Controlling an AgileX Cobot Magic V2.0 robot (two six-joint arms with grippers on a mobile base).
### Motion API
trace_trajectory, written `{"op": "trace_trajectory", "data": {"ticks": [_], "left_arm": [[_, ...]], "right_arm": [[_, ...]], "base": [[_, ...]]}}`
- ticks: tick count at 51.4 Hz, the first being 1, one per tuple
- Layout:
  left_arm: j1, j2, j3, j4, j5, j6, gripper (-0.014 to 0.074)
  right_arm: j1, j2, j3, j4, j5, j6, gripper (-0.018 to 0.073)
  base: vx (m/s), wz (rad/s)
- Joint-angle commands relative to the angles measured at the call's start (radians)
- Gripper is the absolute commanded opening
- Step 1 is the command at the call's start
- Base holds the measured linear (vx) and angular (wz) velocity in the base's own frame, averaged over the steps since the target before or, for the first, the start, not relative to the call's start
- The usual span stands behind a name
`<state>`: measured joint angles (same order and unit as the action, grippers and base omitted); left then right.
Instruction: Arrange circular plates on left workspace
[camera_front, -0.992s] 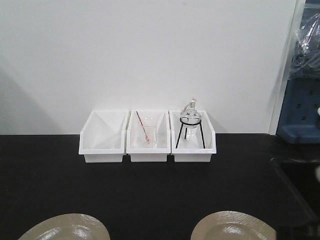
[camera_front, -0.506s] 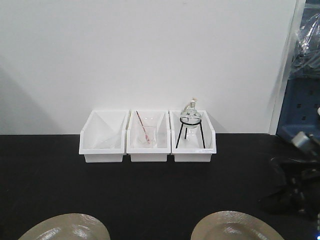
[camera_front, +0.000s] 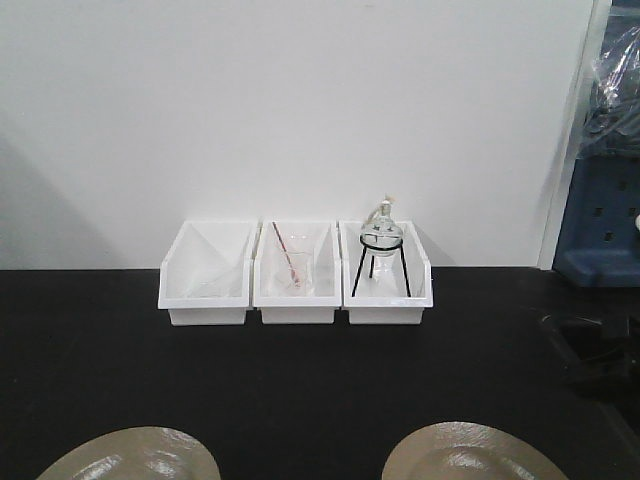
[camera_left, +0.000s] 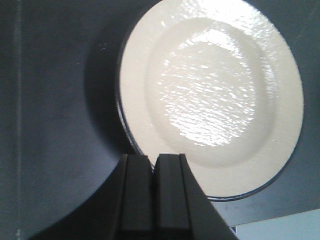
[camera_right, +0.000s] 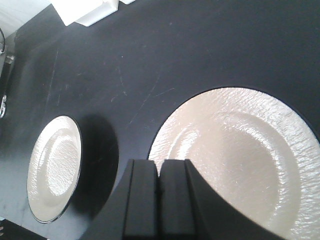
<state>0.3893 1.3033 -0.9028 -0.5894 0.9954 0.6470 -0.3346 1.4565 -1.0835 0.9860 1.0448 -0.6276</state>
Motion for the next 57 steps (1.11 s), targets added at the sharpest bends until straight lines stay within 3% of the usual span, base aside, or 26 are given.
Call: {"op": "trace_trajectory", "data": {"ticks": [1, 8, 15, 24, 29, 36, 57], "left_arm": [[0.004, -0.024, -0.035, -0.034, -0.027, -0.01, 0.0018], [0.004, 0.029, -0.035, -0.056, -0.108, -0.015, 0.0095], [0.004, 0.157, -0.035, -0.104, -0.062, -0.008, 0.0228], [0.004, 0.261, -0.038, -0.228, -0.05, 0.078, 0.0414], [0.004, 0.28, -0.038, -0.331, -0.054, 0.176, 0.0486], [0.004, 0.325, -0.038, -0.39, -0.048, 0.252, 0.0514], [0.003, 0.465, -0.038, -0.401, -0.072, 0.285, 0.0514]], "right_arm": [[-0.004, -0.036, -0.031, 0.066, 0.0, -0.013, -0.0003], [-0.003, -0.036, -0.031, 0.071, 0.005, -0.013, -0.0003], [-0.003, -0.036, -0.031, 0.071, 0.009, -0.013, -0.0003], [-0.003, -0.036, -0.031, 0.071, 0.008, -0.013, -0.0003], [-0.003, -0.036, -0.031, 0.071, -0.003, -0.013, -0.0003], [-0.003, -0.036, -0.031, 0.072, -0.017, -0.013, -0.0003], [-0.003, -0.036, -0.031, 0.079, -0.022, -0.014, -0.0003]], "base": [[0.0, 0.0], [0.0, 0.0], [0.0, 0.0], [0.0, 0.0], [0.0, 0.0], [0.0, 0.0], [0.0, 0.0]]}}
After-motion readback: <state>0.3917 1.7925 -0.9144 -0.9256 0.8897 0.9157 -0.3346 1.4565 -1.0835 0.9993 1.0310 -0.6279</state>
